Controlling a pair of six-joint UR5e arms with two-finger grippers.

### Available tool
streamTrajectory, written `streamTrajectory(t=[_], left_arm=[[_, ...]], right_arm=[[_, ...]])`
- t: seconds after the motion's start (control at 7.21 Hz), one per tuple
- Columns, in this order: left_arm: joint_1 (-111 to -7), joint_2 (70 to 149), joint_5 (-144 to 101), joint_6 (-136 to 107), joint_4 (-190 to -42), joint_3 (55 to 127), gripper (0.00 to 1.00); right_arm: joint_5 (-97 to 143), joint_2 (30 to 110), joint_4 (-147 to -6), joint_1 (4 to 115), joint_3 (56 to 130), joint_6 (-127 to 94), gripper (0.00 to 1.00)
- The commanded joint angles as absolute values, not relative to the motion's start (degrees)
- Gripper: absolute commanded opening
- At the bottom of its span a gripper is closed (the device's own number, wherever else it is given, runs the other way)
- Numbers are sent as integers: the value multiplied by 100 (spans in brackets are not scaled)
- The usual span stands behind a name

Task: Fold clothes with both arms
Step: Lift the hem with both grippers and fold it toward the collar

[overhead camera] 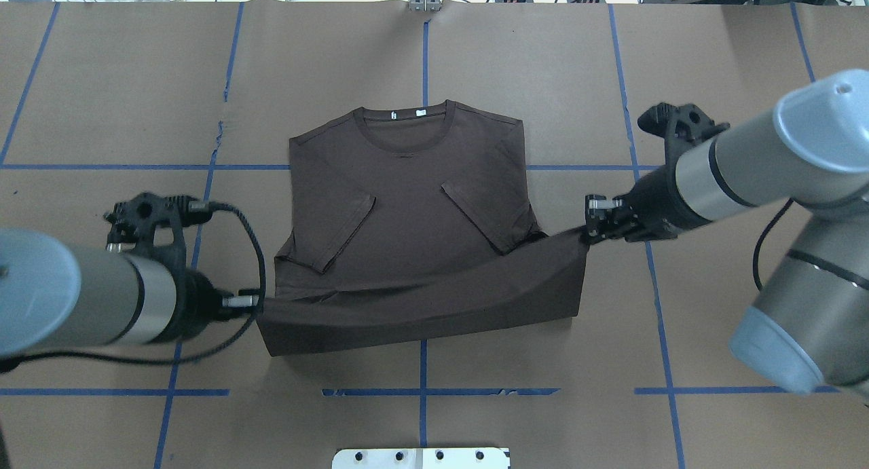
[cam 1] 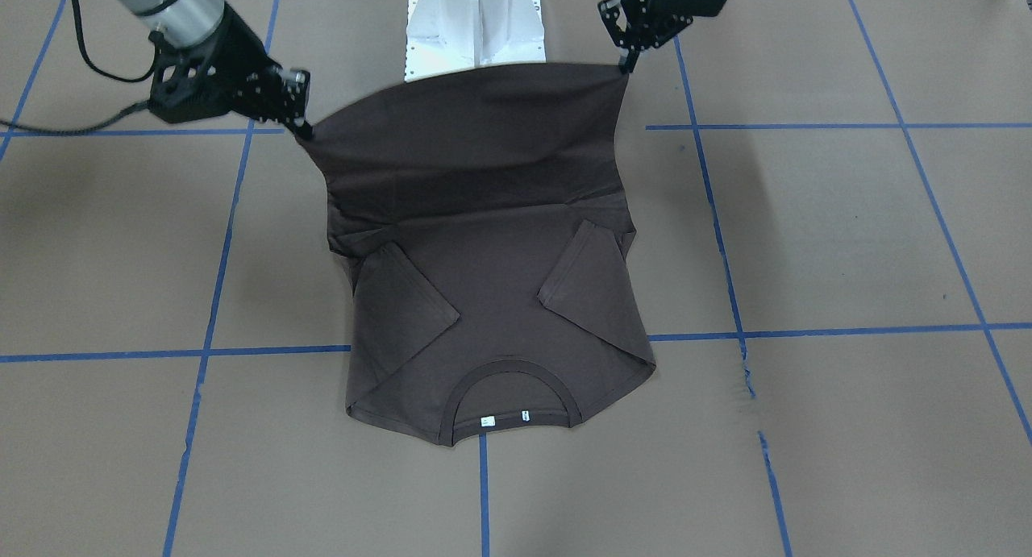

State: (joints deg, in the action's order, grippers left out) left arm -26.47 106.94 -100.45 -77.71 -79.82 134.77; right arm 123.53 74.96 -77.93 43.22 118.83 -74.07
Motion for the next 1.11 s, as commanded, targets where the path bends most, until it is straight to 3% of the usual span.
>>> streamTrajectory(t=[0.0, 0.42, 0.69, 0.97], left_arm=[[-3767, 11284, -10265, -6860, -8007, 12335, 0], [-4165, 11698, -10257, -6697, -9047, 10825, 0], [-4323, 11759, -10248, -6697, -9919, 9927, 0], [-4421, 11804, -10239, -6688, -10448, 9327, 0]], right_arm=[[12340, 6622, -7796, 4868, 10675, -6839, 0], [12288, 5277, -7691, 5062, 8848, -6829, 0], [12261, 5230, -6578, 5150, 7853, -6847, 0], [12252, 5229, -6574, 5150, 7481, -6838, 0]])
